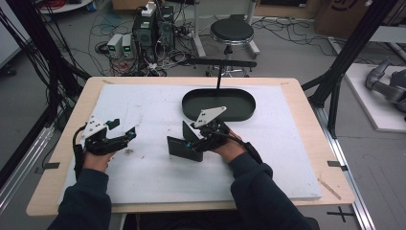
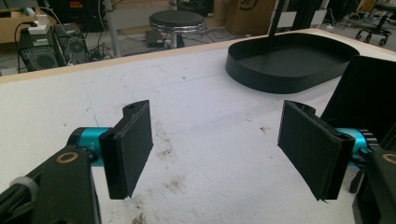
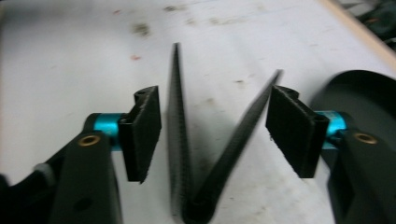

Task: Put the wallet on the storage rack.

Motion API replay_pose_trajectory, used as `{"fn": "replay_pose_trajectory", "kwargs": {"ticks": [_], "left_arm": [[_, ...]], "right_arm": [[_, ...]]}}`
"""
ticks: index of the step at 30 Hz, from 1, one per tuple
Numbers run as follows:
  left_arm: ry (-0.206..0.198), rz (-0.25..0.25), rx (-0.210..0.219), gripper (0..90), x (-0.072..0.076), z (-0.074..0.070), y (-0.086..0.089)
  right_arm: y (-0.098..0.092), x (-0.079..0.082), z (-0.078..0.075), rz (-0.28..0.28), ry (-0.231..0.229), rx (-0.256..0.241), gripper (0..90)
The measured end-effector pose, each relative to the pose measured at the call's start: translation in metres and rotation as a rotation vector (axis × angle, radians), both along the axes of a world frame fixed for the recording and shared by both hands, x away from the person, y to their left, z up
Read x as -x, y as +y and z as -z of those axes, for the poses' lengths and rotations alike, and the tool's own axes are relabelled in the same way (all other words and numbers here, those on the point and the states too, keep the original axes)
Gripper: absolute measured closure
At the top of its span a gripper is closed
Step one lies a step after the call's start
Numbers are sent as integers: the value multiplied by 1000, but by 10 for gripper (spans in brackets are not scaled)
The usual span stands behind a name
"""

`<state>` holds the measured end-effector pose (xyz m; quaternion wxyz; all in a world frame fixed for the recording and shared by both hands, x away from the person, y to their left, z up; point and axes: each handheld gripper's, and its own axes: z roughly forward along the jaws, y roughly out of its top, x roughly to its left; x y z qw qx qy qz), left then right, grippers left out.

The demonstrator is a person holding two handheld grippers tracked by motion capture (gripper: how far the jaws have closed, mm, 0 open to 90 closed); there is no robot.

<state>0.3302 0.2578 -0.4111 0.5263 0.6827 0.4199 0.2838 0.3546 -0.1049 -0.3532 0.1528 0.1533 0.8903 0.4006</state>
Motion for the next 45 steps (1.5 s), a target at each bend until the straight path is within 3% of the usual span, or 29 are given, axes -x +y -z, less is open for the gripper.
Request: {"fn": "replay_pose_trajectory", "kwargs": {"ticks": [4,8,10,13,16,17,18,22,24,25,28,30,32,33,38,41,45], "left_arm": [[2,-1,-2,261,0,0,0],[4,2,-4,261,-1,1,-1],[4,6,-8,261,-1,1,-2],[3,5,-5,262,-1,1,-2],[4,1,-2,262,-1,1,-1],[5,0,-1,262,-2,1,-1],[6,1,-3,262,-2,1,0],[7,-3,2,262,-1,1,0],[7,-2,2,262,-2,1,0],[7,-2,1,262,-2,1,0],[10,0,-2,262,-2,1,-1],[9,2,-2,262,-2,1,-1],[11,1,-1,262,-2,2,-1],[11,0,-1,262,-2,2,-1],[13,1,-7,262,-2,2,-2],[14,-1,-6,262,-2,2,-1],[14,0,-7,262,-3,2,-1]], "right_arm": [[-8,7,10,111,-9,-10,214],[-12,16,26,152,62,-18,214],[-10,16,34,151,84,3,218],[-5,14,43,149,114,23,376],[-4,11,42,138,140,14,665],[-4,11,42,138,140,14,665],[-4,10,41,133,142,8,756],[-10,10,35,144,113,-30,778],[-20,7,25,154,110,-92,778],[-20,7,25,154,110,-92,778],[-39,-1,5,203,79,-135,777],[-45,-4,-1,215,73,-149,778],[-64,-16,-16,270,44,-178,778],[-64,-16,-16,270,44,-178,778],[-94,-44,-26,379,-18,-174,779],[-109,-61,-24,439,-35,-182,779],[-120,-79,-16,513,-49,-156,780]]}}
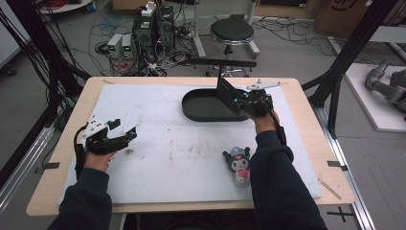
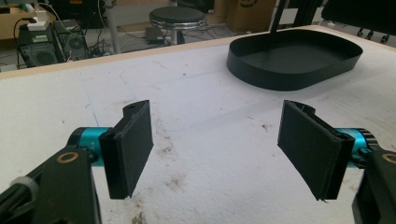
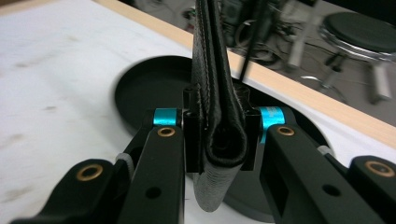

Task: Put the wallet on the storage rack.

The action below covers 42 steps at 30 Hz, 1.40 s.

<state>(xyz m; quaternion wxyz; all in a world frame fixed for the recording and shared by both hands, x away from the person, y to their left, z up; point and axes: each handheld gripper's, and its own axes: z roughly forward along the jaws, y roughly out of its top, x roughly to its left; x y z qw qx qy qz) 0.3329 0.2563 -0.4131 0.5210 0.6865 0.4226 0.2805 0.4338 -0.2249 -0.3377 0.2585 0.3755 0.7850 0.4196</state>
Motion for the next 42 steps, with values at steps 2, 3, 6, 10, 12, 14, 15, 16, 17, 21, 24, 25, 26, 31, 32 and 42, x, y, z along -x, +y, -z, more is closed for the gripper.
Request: {"fn": "replay_pose_trajectory", "kwargs": {"ticks": [2,3,6,10,12,14,15,16,17,21,24,25,26,31,32,42], "left_arm": [[1,-1,3,262,0,0,0],[0,0,2,262,0,0,0],[0,1,1,263,0,0,-1],[4,6,-5,262,0,0,-1],[4,5,-5,262,0,0,-1],[4,3,-3,262,0,1,0],[5,2,-3,262,0,1,0],[6,0,0,262,0,1,0],[6,-2,1,262,0,1,0],[6,-1,-1,262,1,1,1],[9,1,-1,262,1,2,0],[9,3,-5,262,0,2,0],[10,3,-8,262,0,2,0],[9,5,-4,262,1,2,-1],[10,3,-2,262,0,2,-1],[6,1,2,262,2,2,1]], "right_arm": [[-2,-8,6,34,-1,19,780],[-3,-13,9,52,3,26,780],[-2,-23,19,84,-2,70,780],[1,-35,30,115,-15,144,779],[1,-40,35,142,-10,176,779],[0,-44,39,184,-17,198,780],[0,-46,40,201,-28,215,780],[0,-47,42,217,-39,233,780],[1,-49,44,235,-48,246,780],[6,-56,54,240,-33,299,777],[12,-60,62,228,-17,304,774],[14,-61,63,225,-24,303,774],[17,-61,64,227,-28,303,774],[27,-67,65,224,-33,322,750],[29,-67,65,214,-43,308,698],[17,-55,46,80,-5,33,393]]}}
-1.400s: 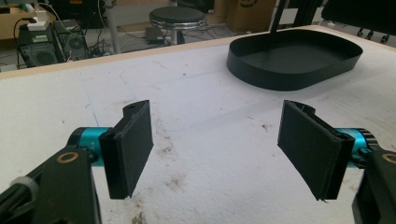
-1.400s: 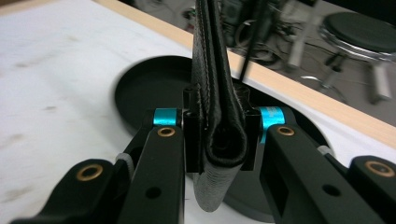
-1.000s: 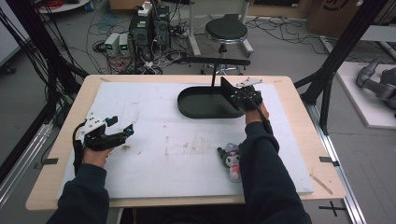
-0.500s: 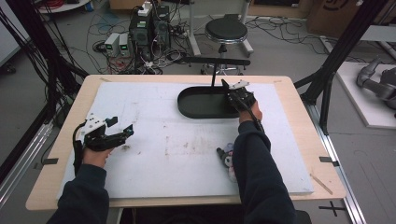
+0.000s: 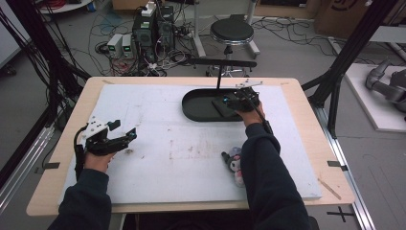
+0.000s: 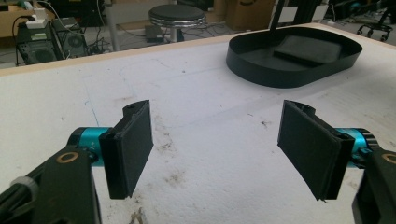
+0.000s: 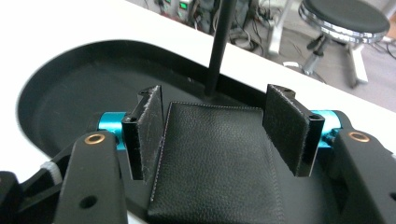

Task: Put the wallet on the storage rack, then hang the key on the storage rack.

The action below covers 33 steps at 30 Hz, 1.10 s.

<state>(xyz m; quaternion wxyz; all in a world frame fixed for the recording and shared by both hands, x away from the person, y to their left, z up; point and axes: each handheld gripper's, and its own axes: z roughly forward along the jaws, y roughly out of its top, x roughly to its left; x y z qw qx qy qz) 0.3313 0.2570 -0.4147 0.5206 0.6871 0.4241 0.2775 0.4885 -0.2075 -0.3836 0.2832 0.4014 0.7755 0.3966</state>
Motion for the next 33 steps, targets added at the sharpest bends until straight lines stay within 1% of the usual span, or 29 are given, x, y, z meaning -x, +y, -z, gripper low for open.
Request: {"fn": "replay_pose_trajectory", "kwargs": {"ticks": [1,3,5,7,8,10,11,12,13,15,16,18,20,23,25,27,30,33], "left_arm": [[0,-1,0,262,0,0,0],[0,1,0,262,0,0,0],[1,1,0,262,0,0,0],[-1,2,2,262,0,0,0],[-4,0,4,262,0,0,0],[-8,-2,8,262,0,0,1],[-10,-1,12,262,0,0,1],[-7,-3,13,262,0,0,1],[-9,-5,15,262,0,0,2],[-9,-3,16,262,1,0,2],[-9,-2,14,262,1,0,2],[-9,-1,16,262,0,0,1],[-6,-2,15,262,0,0,1],[-8,-6,16,262,0,0,1],[-8,-8,13,262,0,0,0],[-11,-9,12,262,0,-1,-1],[-18,-6,11,262,-1,-2,-2],[-14,-5,12,262,-2,-1,-2]], "right_arm": [[-5,4,-6,-11,-9,-16,393],[-13,12,-15,-23,-11,-58,391],[-22,21,-24,-33,-19,-74,381],[-31,31,-31,-47,-7,-81,347],[-34,37,-33,-49,-8,-79,342],[-41,51,-34,-58,-23,-37,320],[-45,57,-33,-62,-24,-22,299],[-48,63,-32,-60,7,-6,280],[-53,68,-31,-63,18,-2,269],[-62,82,-26,-65,26,-25,259],[-66,88,-23,-62,38,-29,243],[-73,100,-16,-57,56,-21,235],[-78,110,-9,-52,71,-24,219],[-81,124,-3,-62,91,-10,217],[-80,130,0,-64,82,20,217],[-79,136,2,-64,71,35,217],[-79,142,3,-58,57,22,217],[-79,153,3,-60,32,5,217]]}}
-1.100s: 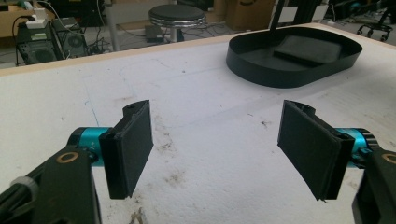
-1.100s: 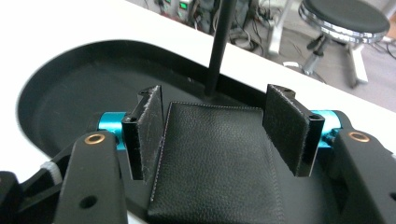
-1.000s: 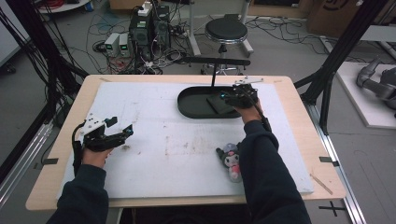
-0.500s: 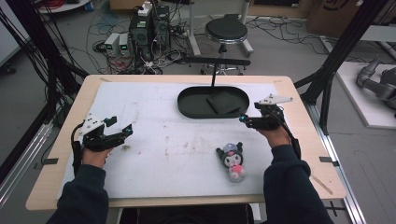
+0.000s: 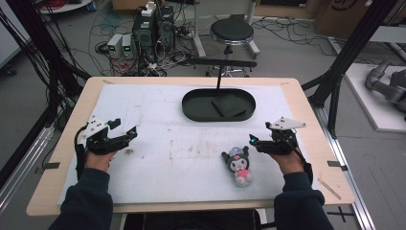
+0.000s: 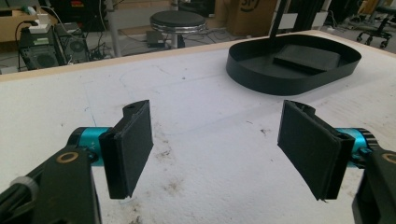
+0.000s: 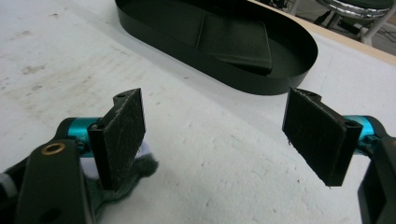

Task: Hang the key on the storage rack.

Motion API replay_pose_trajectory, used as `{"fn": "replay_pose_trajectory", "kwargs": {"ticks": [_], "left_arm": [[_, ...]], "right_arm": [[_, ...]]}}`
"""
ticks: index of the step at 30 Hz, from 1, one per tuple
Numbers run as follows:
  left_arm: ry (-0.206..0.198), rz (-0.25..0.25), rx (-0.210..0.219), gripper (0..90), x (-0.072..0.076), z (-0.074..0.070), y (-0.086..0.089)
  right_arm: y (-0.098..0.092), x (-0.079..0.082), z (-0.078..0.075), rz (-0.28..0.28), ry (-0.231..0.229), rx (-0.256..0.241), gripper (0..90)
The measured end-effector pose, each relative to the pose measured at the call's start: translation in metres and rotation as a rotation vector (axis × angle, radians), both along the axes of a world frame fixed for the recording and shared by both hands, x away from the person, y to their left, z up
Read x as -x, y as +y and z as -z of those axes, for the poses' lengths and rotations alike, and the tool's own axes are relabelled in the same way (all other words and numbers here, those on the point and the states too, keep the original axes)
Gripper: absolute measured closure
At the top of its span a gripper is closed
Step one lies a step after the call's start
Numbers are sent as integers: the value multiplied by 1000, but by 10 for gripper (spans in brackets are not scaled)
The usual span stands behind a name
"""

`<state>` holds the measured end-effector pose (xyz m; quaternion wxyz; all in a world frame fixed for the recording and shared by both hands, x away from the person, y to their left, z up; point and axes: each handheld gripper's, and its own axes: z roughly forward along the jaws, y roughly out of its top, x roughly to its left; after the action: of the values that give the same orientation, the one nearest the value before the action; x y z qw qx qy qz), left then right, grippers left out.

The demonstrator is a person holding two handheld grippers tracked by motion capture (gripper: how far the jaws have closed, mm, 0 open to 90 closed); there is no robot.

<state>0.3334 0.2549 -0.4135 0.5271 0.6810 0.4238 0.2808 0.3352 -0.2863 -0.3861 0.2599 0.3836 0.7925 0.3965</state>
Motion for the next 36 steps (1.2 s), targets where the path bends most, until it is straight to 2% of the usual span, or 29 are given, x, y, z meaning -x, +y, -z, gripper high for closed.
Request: {"fn": "replay_pose_trajectory", "kwargs": {"ticks": [4,8,10,13,16,21,23,26,29,31,34,36], "left_arm": [[3,-3,10,263,-2,1,2],[2,-3,14,264,-2,1,2],[3,-2,10,264,-2,1,2],[3,3,0,266,-2,1,0],[3,6,-7,266,-2,0,-2],[6,9,-15,269,-1,0,-4],[4,8,-15,270,-1,0,-4],[7,13,-16,270,-2,0,-5],[12,18,-22,272,-3,1,-7],[11,19,-24,273,-3,1,-7],[13,15,-21,273,-3,1,-6],[14,14,-21,273,-3,1,-5]], "right_arm": [[0,10,2,-1,-9,-4,217],[0,13,3,-8,2,-17,217],[1,15,3,-27,7,-20,217],[4,16,5,-63,15,6,218],[2,16,9,-82,54,18,226],[-4,16,11,-103,81,24,351],[-6,16,11,-118,105,11,393],[-6,16,12,-154,141,-33,407],[-3,14,13,-190,172,-72,387],[4,14,15,-204,211,-77,337],[20,18,17,-202,239,-42,192],[34,20,20,-173,245,10,180]]}}
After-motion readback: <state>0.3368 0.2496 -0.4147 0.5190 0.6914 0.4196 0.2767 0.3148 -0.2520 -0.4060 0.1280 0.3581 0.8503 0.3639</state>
